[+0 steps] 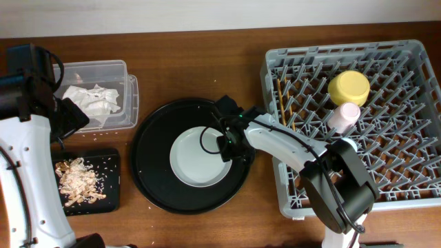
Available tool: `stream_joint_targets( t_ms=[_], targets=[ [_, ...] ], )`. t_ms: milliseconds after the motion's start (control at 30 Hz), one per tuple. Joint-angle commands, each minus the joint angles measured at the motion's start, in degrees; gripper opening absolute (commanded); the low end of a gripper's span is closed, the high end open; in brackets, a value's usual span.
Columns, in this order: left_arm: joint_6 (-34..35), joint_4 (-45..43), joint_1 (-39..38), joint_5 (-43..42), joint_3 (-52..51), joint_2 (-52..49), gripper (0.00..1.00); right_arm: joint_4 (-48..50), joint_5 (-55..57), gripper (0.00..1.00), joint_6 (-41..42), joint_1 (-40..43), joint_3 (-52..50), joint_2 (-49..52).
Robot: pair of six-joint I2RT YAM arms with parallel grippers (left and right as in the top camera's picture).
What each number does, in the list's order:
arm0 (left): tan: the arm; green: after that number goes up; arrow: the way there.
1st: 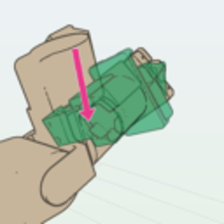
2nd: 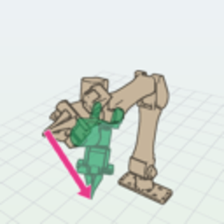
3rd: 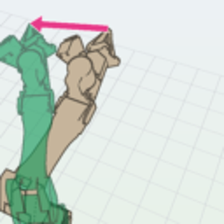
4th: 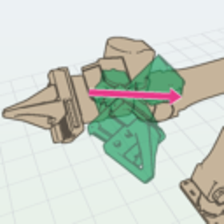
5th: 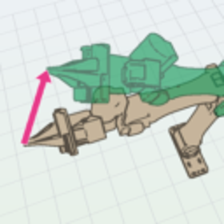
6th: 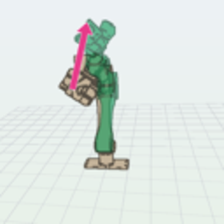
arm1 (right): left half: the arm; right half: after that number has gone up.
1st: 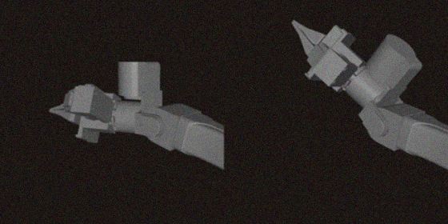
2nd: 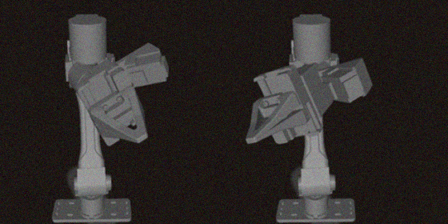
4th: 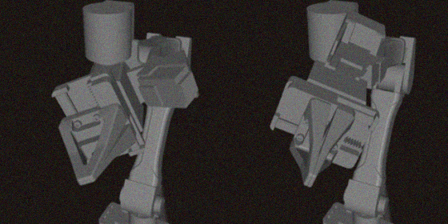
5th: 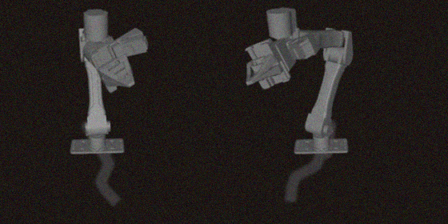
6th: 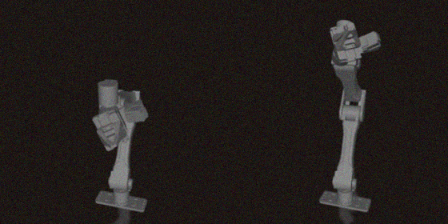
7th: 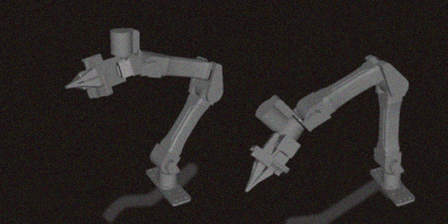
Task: Sort waste into correct bins and load items into the dishwasher rack
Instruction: 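Grasp the white plate with the right gripper from the left gripper, then carry the plate into the rack and stand it upright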
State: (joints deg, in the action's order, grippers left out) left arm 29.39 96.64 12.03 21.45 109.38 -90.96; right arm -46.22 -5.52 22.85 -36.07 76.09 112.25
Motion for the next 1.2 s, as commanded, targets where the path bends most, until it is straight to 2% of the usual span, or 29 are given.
stream_joint_targets(
  t_ms=[0, 100, 167, 233, 267, 400, 533, 600, 700, 800, 967, 1167],
  targets=[
    [-0.72, 0.07, 0.13, 0.42, 0.17, 0.13, 0.99, 0.90, -0.50, 0.37, 4.04, -0.07, -0.68, 0.81],
    [-0.72, 0.07, 0.13, 0.42, 0.17, 0.13, 0.99, 1.57, -0.37, 0.36, 4.68, -1.55, -0.74, 3.50],
    [-0.72, 0.07, 0.13, 0.42, 0.17, 0.13, 0.99, 2.10, -0.28, 0.31, 5.81, -1.95, -0.72, 3.63],
    [-0.72, 0.07, 0.13, 0.42, 0.17, 0.13, 0.99, 1.55, -0.33, 0.05, 6.19, -1.77, -0.37, 3.48],
    [-0.72, 0.07, 0.13, 0.42, 0.17, 0.13, 0.99, -0.02, -0.28, 0.04, 6.16, -1.42, 0.66, 3.17],
    [-0.72, 0.07, 0.13, 0.42, 0.17, 0.13, 0.99, -17.11, 2.82, 0.04, 5.97, 2.89, 17.11, -0.98],
    [-0.72, 0.07, 0.13, 0.42, 0.17, 0.13, 0.99, -34.67, 21.09, 0.04, 5.97, 10.78, 38.77, -7.80],
    [-0.72, 0.07, 0.13, 0.42, 0.17, 0.13, 0.99, -37.83, 30.45, 0.04, 5.97, 15.58, 42.66, -10.54],
    [-0.72, 0.07, 0.13, 0.44, 0.17, 0.13, 0.99, -38.49, 35.50, 0.04, 6.23, 25.77, 42.62, -11.17],
    [-0.72, 0.07, 0.13, 0.42, 0.17, 0.13, 0.99, -37.53, 39.54, 0.04, 9.62, 30.25, 42.47, -8.81],
    [-0.72, 0.07, 0.13, 0.42, 0.17, 0.13, 0.99, -33.73, 50.01, 0.04, 9.60, 30.53, 42.42, -0.33],
    [-0.72, 0.07, 0.13, 0.42, 0.17, 0.13, 0.99, -31.74, 49.55, 0.04, 9.62, 28.59, 42.40, 4.46]
  ],
)
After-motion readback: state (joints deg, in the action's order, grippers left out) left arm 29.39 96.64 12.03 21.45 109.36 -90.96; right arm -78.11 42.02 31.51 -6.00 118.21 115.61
